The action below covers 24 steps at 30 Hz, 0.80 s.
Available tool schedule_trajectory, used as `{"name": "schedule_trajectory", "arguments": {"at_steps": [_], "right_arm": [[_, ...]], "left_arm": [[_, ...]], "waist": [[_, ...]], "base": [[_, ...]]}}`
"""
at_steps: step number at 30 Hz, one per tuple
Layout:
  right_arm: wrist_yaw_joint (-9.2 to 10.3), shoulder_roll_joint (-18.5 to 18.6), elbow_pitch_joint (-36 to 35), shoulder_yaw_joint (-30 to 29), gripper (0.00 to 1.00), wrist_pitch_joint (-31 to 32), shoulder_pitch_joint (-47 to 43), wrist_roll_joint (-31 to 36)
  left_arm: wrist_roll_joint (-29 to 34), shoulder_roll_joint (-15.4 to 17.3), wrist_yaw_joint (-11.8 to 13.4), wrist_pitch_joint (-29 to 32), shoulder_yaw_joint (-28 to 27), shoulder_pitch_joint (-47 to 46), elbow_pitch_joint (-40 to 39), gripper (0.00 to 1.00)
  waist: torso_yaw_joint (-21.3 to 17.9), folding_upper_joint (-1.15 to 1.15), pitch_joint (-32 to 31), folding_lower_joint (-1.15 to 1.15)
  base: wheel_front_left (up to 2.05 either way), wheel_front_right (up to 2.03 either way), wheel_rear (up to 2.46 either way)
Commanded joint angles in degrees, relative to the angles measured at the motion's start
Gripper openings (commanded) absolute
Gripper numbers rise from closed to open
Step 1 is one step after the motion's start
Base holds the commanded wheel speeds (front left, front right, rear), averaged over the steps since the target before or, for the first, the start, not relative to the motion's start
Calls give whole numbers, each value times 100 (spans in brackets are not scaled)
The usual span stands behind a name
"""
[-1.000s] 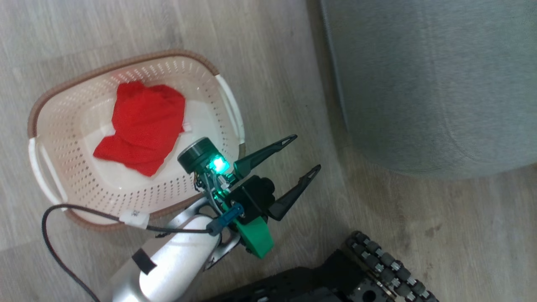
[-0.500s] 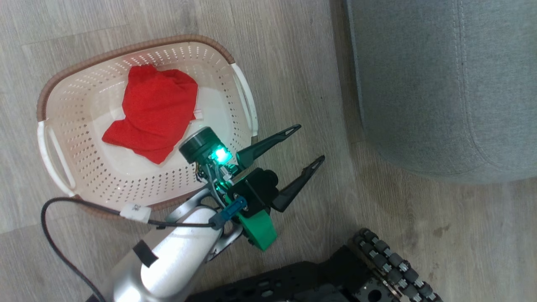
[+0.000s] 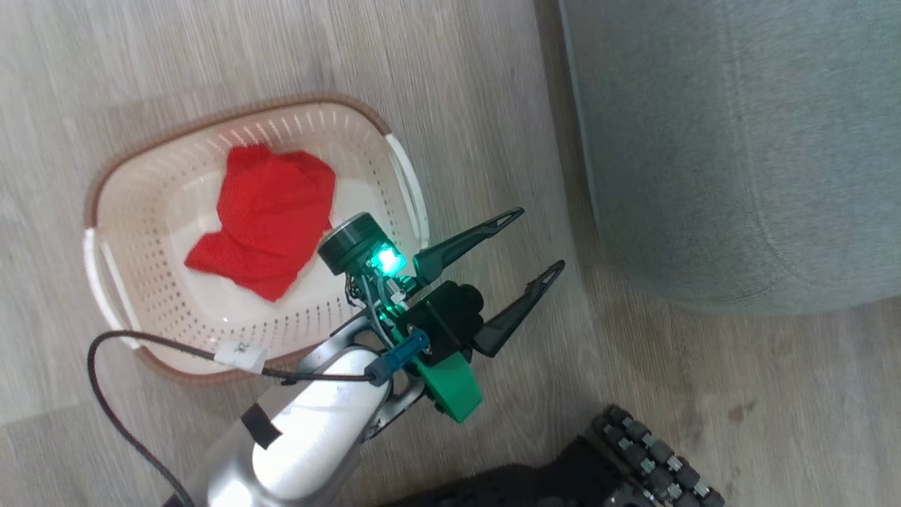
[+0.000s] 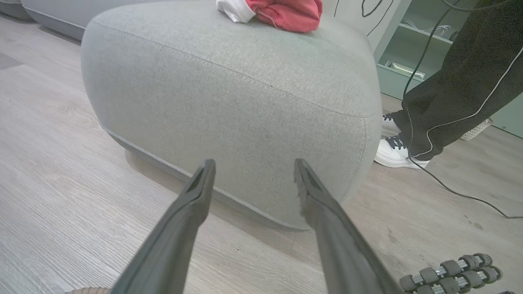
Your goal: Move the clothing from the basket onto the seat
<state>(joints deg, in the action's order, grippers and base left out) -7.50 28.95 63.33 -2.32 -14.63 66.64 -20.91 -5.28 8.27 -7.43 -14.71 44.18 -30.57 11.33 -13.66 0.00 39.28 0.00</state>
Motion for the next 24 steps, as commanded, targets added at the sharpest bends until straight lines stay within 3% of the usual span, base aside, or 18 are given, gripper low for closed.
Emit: {"name": "schedule_trajectory", "arguments": {"at_steps": [1,10,24], "right_arm": [[1,201,-260,146,100,-37,-313,-88],[1,265,-1094,664,100,-37,-1108,-463],[1,381,-4195,965,100,-37,-2897,-1408]], "left_arm": [[-36,-85,-5,-29,-139,57,-181,100],[-153,-272,-5,-29,-309,347,-158,100],[-290,-521,15,-29,-1351,959,-386,100]], "waist": [[7,0,-264,0],[76,0,-1132,0],[613,0,-2364,0]], "base": [[0,0,0],[0,0,0],[0,0,0]]}}
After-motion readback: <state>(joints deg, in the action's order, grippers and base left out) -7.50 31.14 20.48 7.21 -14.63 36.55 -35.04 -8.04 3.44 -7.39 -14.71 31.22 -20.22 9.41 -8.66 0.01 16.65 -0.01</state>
